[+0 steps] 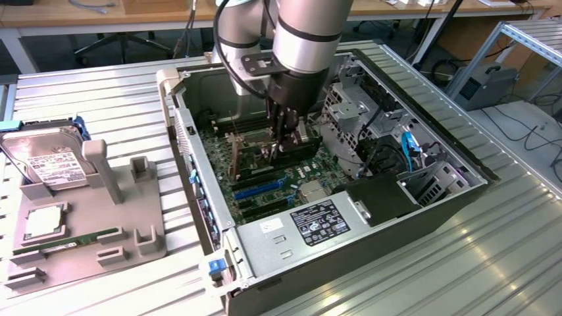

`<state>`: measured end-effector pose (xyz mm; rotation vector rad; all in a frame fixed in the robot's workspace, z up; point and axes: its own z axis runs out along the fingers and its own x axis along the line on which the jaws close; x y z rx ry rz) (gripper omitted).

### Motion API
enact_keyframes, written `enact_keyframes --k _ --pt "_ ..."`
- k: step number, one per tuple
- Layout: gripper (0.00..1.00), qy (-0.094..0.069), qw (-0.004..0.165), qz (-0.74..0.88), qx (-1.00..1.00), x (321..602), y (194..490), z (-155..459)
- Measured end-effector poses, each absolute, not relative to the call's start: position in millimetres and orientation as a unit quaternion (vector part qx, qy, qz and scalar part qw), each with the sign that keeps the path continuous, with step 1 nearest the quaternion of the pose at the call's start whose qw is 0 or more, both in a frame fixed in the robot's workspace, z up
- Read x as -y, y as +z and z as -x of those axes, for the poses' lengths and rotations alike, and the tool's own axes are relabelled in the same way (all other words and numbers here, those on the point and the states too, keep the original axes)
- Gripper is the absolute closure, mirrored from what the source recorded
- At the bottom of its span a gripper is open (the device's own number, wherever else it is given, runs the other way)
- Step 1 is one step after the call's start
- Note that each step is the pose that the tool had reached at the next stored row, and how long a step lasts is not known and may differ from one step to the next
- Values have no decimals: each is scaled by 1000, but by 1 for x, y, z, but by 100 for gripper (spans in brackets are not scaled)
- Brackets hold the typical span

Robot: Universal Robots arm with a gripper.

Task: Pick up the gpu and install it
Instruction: 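Insert the gpu into the slot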

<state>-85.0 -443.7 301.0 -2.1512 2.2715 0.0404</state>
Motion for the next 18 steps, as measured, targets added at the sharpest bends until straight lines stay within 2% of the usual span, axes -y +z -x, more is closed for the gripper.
enact_keyframes --k 18 --pt "73 13 6 688 -726 444 297 87"
